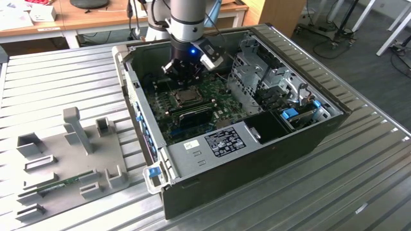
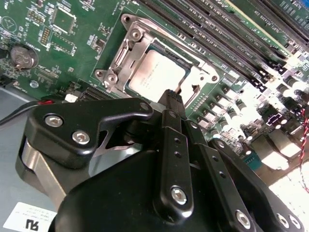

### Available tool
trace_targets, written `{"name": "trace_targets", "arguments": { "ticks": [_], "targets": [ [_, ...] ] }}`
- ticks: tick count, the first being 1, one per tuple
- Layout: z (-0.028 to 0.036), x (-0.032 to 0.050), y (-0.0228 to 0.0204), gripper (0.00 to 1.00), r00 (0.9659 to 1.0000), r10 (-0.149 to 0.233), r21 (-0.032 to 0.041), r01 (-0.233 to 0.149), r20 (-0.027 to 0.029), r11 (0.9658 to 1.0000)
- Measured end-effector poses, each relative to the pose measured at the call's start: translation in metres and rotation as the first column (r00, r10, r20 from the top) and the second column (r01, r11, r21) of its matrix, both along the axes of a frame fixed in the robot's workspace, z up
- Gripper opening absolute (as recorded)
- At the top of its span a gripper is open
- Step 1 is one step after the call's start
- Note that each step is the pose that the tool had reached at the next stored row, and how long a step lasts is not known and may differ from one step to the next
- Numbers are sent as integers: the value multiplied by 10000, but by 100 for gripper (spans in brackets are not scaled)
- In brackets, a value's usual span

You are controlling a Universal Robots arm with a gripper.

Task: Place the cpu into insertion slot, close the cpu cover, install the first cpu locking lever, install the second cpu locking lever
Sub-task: 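Close the cpu cover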

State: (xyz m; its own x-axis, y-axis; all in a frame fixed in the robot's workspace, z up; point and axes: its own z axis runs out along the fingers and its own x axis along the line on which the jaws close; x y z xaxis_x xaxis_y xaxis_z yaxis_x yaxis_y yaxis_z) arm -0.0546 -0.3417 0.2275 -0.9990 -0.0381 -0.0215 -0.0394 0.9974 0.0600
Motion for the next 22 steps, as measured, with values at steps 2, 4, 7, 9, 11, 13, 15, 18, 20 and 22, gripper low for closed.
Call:
{"name": "trace_targets", "arguments": {
  "ticks": [2,4,7,9,11,13,15,18,20,22],
  "targets": [
    [-20,-13,-3,10,10000,24,0,-24,0,10000],
    [-31,-27,-5,10,10000,45,-1,-45,-1,10000],
    [-32,-29,-5,10,10000,55,-2,-55,-1,10000],
    [-33,-30,-5,10,10000,55,0,-55,-1,10000],
    [-33,-29,-5,10,10000,56,0,-56,-1,10000],
    [-39,-29,-4,10,10000,56,5,-56,2,10000],
    [-47,-32,-4,10,10000,54,0,-54,2,10000],
    [-61,-47,-5,10,10000,55,0,-55,17,10000],
    [-72,-58,-5,10,10000,55,0,-55,23,10000],
    [-79,-69,-5,10,10000,55,-1,-55,27,10000]
  ]
}}
